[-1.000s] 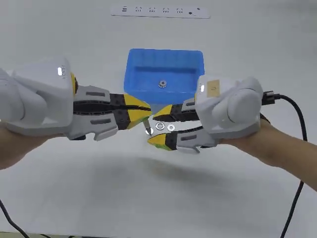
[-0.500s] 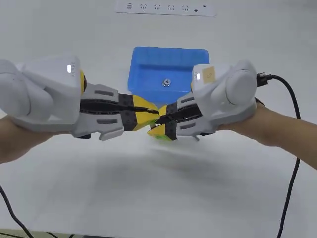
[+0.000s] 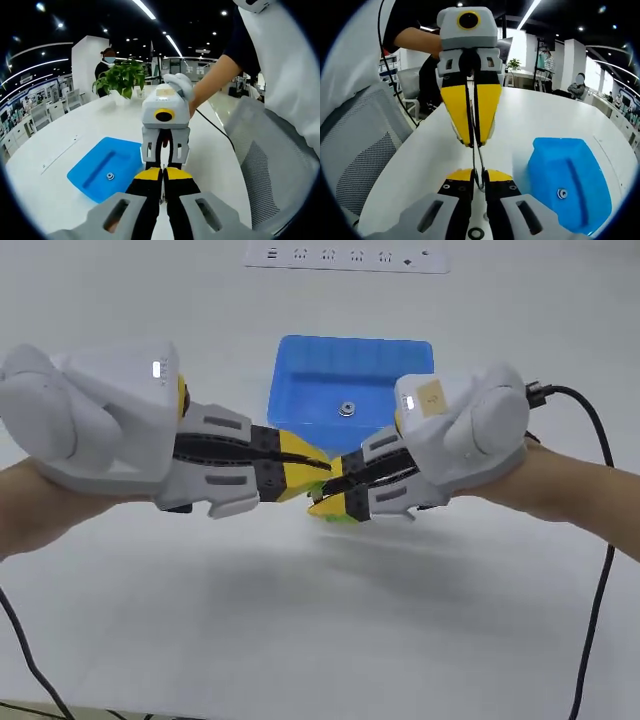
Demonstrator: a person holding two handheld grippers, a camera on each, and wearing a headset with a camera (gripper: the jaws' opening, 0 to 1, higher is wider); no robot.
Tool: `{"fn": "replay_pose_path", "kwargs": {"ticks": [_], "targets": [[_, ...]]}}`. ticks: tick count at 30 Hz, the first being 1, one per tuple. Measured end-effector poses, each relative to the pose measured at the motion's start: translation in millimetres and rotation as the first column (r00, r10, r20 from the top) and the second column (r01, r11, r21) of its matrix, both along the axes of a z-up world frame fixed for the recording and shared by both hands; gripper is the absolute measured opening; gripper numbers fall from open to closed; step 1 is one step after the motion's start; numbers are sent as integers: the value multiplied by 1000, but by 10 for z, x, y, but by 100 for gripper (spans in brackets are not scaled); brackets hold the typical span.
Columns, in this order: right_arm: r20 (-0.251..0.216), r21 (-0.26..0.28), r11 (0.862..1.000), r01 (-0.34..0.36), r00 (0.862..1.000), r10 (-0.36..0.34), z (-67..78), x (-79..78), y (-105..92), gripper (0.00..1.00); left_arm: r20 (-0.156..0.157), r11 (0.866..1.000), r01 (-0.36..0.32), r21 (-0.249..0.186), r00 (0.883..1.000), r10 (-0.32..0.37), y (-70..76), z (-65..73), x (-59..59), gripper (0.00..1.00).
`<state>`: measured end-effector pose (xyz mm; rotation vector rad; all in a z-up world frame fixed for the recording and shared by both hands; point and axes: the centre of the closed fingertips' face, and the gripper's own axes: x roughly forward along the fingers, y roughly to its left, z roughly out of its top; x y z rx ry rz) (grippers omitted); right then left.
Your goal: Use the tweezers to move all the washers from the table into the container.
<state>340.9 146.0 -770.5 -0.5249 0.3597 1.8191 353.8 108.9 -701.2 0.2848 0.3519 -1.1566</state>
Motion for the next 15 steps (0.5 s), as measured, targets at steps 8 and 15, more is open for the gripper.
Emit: {"fn": "replay_pose_path", "kwargs": {"ticks": [8,15], "targets": [[-36,16,997,70,997,-69,1,58,18,8,-38,992,-120,-50,992,118,85,49,71,16],[-65,35,994,104,993,-102,125,82,39,9,-16,972,-228,-60,974,228,260,188,121,25]]}}
